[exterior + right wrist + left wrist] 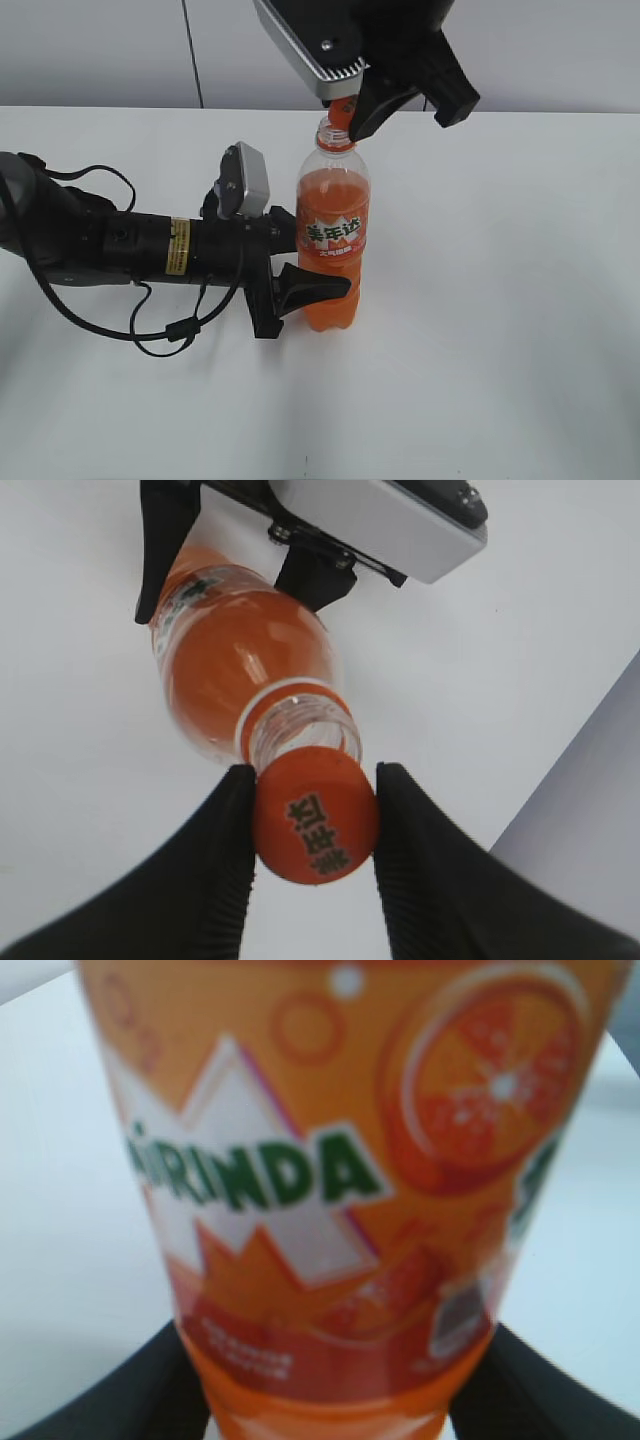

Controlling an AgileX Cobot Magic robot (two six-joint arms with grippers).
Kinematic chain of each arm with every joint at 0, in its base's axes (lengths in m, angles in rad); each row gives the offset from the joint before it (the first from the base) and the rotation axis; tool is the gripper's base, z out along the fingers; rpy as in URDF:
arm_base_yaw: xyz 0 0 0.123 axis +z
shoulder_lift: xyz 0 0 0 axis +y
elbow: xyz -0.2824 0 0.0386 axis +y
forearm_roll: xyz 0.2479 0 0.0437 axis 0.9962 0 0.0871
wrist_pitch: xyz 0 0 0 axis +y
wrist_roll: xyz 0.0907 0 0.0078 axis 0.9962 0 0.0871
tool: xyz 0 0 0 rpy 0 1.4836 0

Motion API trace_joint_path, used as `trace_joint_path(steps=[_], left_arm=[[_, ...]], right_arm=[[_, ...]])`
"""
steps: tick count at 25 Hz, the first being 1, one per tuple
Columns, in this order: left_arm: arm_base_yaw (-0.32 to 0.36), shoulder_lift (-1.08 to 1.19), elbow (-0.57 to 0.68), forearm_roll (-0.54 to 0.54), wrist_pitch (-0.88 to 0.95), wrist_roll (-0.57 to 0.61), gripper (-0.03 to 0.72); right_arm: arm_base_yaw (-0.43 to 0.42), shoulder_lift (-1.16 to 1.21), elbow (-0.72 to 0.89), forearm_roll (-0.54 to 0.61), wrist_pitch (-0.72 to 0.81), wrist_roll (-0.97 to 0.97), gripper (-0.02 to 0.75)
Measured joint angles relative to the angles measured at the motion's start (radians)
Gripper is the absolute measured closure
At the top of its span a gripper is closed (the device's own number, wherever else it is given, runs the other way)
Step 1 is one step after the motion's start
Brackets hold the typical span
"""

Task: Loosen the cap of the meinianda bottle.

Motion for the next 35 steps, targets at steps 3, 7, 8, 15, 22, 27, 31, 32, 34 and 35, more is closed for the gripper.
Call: trace_joint_path(steps=[3,7,8,15,22,27,31,32,34,35], left_arm=[[0.0,0.0,0.0,0.0,0.0,0.0,0.279],[0.0,0.0,0.0,0.0,0.0,0.0,0.279],[0.0,0.0,0.0,0.0,0.0,0.0,0.279],[0.0,0.0,0.0,0.0,0.0,0.0,0.279],[0.0,0.0,0.0,0.0,0.0,0.0,0.279],[0.0,0.0,0.0,0.0,0.0,0.0,0.279],[0.0,0.0,0.0,0.0,0.001,0.0,0.279],[0.0,0.0,0.0,0.0,0.001,0.0,0.279],[0.0,0.0,0.0,0.0,0.001,0.0,0.279],[0.0,0.0,0.0,0.0,0.001,0.0,0.279]], right_arm=[[0.0,0.0,0.0,-0.001,0.0,0.018,0.464],[0.0,-0.018,0.0,-0.001,0.0,0.099,0.465],[0.0,-0.029,0.0,-0.002,0.0,0.12,0.465],[0.0,-0.103,0.0,-0.036,0.0,0.475,0.465],[-0.009,-0.106,0.0,-0.194,0.001,1.11,0.465],[-0.028,-0.106,0.0,-0.203,0.001,1.388,0.465],[-0.083,-0.112,0.0,-0.139,0.001,1.451,0.465],[-0.108,-0.115,0.0,-0.116,0.001,1.454,0.465],[-0.162,-0.119,0.0,-0.088,0.001,1.462,0.465],[-0.192,-0.121,0.0,-0.083,0.001,1.468,0.465]])
